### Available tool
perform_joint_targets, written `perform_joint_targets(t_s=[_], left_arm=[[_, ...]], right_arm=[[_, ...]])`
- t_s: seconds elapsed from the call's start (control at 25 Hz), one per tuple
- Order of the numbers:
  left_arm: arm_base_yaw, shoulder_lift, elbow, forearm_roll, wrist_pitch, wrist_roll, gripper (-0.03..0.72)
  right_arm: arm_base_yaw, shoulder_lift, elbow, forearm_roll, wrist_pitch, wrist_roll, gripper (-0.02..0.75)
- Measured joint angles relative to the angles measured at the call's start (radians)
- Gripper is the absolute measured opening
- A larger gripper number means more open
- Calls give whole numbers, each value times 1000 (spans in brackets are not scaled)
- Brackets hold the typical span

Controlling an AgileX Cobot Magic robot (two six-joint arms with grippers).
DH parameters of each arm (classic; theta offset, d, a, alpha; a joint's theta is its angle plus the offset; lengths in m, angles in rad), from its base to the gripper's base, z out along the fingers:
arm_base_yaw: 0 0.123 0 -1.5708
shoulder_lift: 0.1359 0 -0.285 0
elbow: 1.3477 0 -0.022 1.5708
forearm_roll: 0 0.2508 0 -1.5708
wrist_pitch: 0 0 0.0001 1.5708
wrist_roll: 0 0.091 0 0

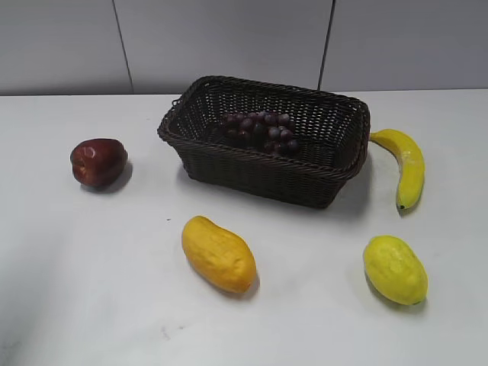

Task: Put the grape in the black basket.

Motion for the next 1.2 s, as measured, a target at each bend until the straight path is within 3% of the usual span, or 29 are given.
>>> perform_joint_targets(t_s=[0.6, 1.2], left_arm=[[0, -480, 445, 2, 1, 0, 511], [0, -1066, 617, 2, -122, 0, 511]], right_arm=[[0, 0, 0, 0, 0, 0, 590], [0, 0, 0, 0, 0, 0, 590]])
